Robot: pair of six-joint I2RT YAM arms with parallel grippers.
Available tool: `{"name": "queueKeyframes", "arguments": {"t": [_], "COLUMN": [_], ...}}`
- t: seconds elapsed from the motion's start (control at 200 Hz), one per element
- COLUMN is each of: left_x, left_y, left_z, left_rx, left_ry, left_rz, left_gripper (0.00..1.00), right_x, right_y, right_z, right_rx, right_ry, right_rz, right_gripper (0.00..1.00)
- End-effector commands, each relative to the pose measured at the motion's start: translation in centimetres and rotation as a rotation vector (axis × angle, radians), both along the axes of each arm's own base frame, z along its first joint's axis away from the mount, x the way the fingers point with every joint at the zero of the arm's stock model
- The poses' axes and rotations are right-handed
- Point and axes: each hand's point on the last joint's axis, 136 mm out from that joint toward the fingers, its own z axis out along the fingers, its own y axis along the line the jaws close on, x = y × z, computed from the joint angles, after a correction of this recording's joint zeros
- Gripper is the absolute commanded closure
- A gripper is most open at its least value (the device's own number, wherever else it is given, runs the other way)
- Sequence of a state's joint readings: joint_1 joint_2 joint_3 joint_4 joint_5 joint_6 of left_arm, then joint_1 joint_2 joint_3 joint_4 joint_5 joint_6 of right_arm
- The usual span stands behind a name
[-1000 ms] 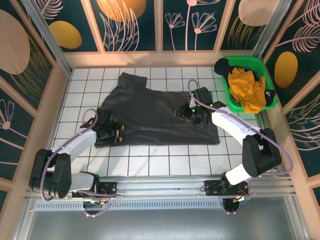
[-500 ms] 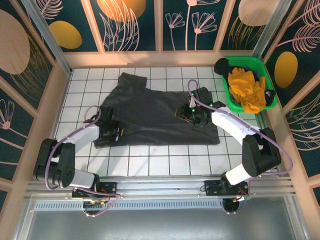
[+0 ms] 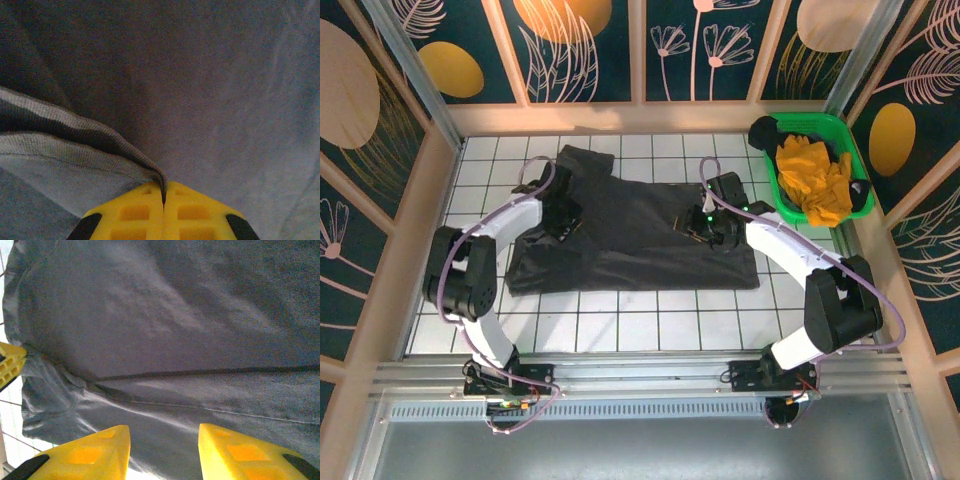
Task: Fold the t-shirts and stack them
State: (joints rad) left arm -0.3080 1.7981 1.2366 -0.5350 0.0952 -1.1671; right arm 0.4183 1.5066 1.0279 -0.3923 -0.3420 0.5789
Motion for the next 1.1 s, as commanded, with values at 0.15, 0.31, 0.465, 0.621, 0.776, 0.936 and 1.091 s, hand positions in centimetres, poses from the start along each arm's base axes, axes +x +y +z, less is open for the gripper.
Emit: {"name": "queueKeyframes", "arguments": {"t": [0.15,0.31,0.465,0.621,0.776,0.936,1.091], "left_x": [-1.4,-0.3,0.3,0.5,0.7,1.0,1.0], "left_y": [-0.5,-1.4,-2.0,-2.5,-3.4,-3.9,-3.9], "left_z": [-2.2,-2.0,-1.7,-1.6,-1.9,-1.8,-2.3], "left_rx": [0.219,0.254,0.267,0.26,0.259,0.284,0.298], "left_ry": [0.108,0.083,0.062,0.048,0.041,0.03,0.032], "left_rz": [-0.287,-0.352,-0.388,-0.418,-0.478,-0.53,-0.553], "left_gripper": [1.0,1.0,1.0,1.0,1.0,1.0,1.0], "right_x": [0.5,0.4,0.5,0.4,0.4,0.4,0.4], "right_y": [0.0,0.0,0.1,0.1,0.2,0.2,0.2], "right_z": [0.1,-0.3,-0.4,-0.7,-0.9,-1.1,-1.2], "right_rx": [0.003,0.007,0.006,0.004,0.0,-0.004,-0.001], "right_ry": [0.014,0.025,0.029,0.037,0.045,0.053,0.056], "right_rz": [-0.009,-0.011,-0.009,-0.007,-0.002,-0.001,0.0], "right_gripper": [0.59,0.6,0.6,0.6,0.6,0.6,0.61]}}
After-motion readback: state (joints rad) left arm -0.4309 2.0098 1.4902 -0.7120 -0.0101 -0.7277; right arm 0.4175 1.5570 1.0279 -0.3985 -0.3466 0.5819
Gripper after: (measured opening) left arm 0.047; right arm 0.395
